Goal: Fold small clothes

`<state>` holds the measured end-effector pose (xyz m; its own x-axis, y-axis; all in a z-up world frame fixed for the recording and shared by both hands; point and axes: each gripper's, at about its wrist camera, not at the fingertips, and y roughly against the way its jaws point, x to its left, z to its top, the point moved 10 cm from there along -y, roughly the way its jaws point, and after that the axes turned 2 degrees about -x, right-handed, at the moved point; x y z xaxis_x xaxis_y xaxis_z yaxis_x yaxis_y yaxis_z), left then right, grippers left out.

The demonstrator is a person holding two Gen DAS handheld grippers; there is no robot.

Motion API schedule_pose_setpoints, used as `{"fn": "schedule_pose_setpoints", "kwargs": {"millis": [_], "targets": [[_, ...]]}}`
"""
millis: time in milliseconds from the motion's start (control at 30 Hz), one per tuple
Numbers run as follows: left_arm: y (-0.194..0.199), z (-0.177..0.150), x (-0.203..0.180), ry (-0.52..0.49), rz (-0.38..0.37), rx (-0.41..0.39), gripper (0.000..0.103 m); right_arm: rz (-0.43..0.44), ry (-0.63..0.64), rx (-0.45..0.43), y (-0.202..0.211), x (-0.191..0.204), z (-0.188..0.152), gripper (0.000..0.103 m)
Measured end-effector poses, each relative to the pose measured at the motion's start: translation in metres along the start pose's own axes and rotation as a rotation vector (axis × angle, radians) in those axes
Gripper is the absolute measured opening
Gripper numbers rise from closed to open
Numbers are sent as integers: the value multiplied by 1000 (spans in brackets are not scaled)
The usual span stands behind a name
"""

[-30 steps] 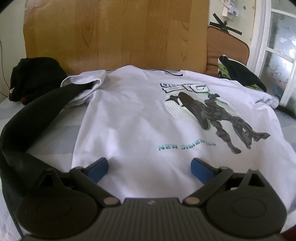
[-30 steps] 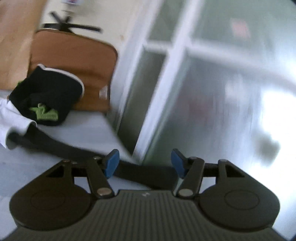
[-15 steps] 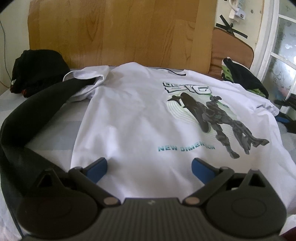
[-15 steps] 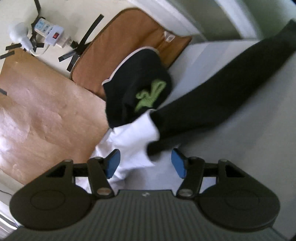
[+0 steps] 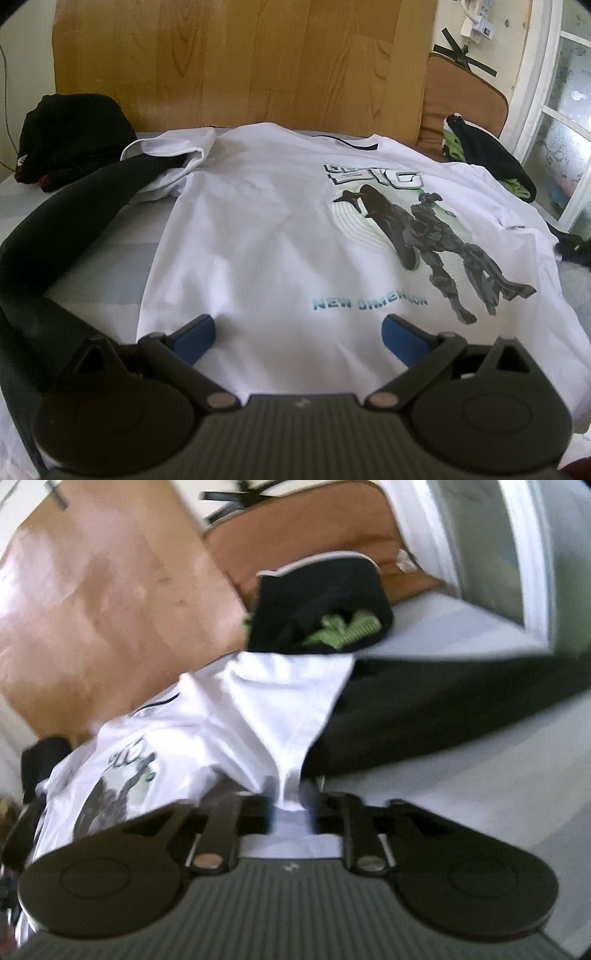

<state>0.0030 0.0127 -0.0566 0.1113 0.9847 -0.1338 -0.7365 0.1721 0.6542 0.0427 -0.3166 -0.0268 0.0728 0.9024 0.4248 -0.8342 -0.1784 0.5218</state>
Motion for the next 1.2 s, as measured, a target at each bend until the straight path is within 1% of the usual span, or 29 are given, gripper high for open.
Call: {"fn": "schedule_pose_setpoints", "kwargs": {"millis": [67, 133, 167, 200, 233, 267, 300, 367, 400, 433, 467, 500, 533, 567, 600, 633, 700, 733, 767, 800, 833, 867, 933, 967, 1033, 1067, 1100, 1167, 1200], "targets": [[0, -1, 0, -2, -3, -3, 100, -22, 100, -68, 14, 2, 18, 33], [0, -1, -1, -10, -3, -5, 100, -77, 167, -151, 17, -1, 42, 33], [-1, -1, -2, -15, 1, -3, 100, -85, 175, -192, 13, -3, 56, 38], [-2, -1, -2, -18, 5, -1, 100, -71, 171, -221, 4, -6, 68, 51], [-3, 0, -3, -18, 10, 1, 100, -52, 162, -231, -10, -9, 80, 58], [-4, 1, -3, -15, 15, 2, 100, -52, 158, -224, -28, -12, 89, 68], [-4, 1, -3, -14, 18, 3, 100, -57, 160, -200, -49, -17, 93, 73], [-5, 1, -3, -11, 27, 5, 100, -68, 189, -89, -94, -27, 89, 72], [-5, 1, -3, -11, 29, 6, 100, -76, 205, -24, -112, -30, 81, 54], [-5, 1, -3, -13, 30, 8, 100, -72, 227, 39, -128, -32, 71, 44], [-4, 0, -3, -16, 30, 11, 100, -102, 301, -4, -128, -29, 70, 11], [-5, 1, -3, -18, 28, 12, 100, -107, 377, 3, -130, -23, 66, 11], [-5, 1, -3, -19, 29, 12, 100, -122, 388, -7, -132, -23, 68, 10], [-6, 1, -2, -21, 32, 13, 100, -150, 373, -25, -135, -29, 74, 10], [-7, 2, -3, -23, 37, 14, 100, -197, 349, -53, -139, -38, 84, 10], [-9, 4, -3, -23, 44, 15, 100, -223, 297, -81, -143, -50, 96, 10], [-11, 5, -4, -18, 54, 13, 100, -202, 180, -97, -149, -60, 106, 12], [-11, 5, -4, -16, 55, 12, 100, -193, 150, -99, -152, -62, 107, 15], [-11, 5, -4, -14, 53, 10, 100, -192, 141, -96, -152, -62, 105, 19], [-10, 5, -4, -14, 48, 9, 100, -200, 134, -101, -148, -64, 102, 29], [-10, 5, -4, -14, 40, 6, 100, -208, 118, -105, -140, -67, 99, 35], [-9, 5, -3, -13, 31, 3, 100, -203, 84, -117, -124, -67, 96, 37], [-8, 5, -2, -9, 13, -2, 100, -132, -37, -158, -82, -73, 82, 37], [-7, 6, -2, -4, 2, -1, 100, -99, -112, -181, -59, -81, 73, 37], [-5, 11, -3, 8, -34, -4, 97, -82, -235, -226, -20, -104, 53, 37], [-2, 16, -4, 12, -57, -19, 97, -96, -281, -243, -6, -113, 44, 37], [1, 21, -6, 12, -74, -36, 97, -129, -339, -261, 12, -130, 35, 37], [6, 36, -10, 9, -111, -79, 97, -188, -434, -286, 35, -156, 22, 39], [7, 42, -12, 9, -125, -93, 97, -200, -469, -291, 41, -165, 20, 39]]}}
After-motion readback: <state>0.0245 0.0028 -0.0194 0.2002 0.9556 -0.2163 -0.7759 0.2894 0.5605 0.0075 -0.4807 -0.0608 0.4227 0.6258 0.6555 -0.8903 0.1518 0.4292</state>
